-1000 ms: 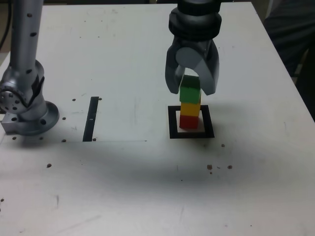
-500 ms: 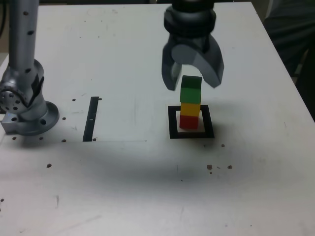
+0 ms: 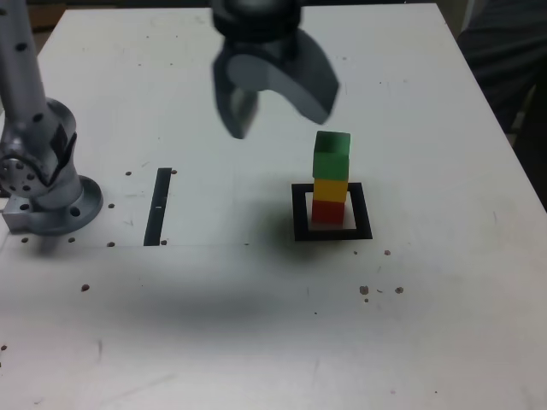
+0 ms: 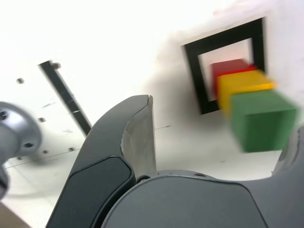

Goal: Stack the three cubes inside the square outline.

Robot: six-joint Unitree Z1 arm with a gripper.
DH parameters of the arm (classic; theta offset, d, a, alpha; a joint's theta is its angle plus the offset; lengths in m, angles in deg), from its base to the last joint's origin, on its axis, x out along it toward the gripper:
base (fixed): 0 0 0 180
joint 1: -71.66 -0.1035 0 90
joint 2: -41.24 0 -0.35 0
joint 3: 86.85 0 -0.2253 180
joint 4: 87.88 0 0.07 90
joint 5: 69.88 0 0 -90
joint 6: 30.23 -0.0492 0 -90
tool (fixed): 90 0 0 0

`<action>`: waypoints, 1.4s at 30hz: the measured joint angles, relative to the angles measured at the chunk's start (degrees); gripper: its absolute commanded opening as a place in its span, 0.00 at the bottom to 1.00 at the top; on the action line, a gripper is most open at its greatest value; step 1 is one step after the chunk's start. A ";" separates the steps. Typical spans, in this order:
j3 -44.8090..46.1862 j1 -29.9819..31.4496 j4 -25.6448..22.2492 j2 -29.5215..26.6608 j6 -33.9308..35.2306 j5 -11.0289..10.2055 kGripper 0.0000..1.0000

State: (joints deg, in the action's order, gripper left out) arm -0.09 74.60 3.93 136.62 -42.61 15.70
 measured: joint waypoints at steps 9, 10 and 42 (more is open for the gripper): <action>15.42 0.00 4.19 -8.80 4.73 -1.05 1.00; 17.39 0.00 5.36 -9.53 5.33 -1.04 1.00; 39.64 -0.02 19.14 -14.76 9.13 2.28 1.00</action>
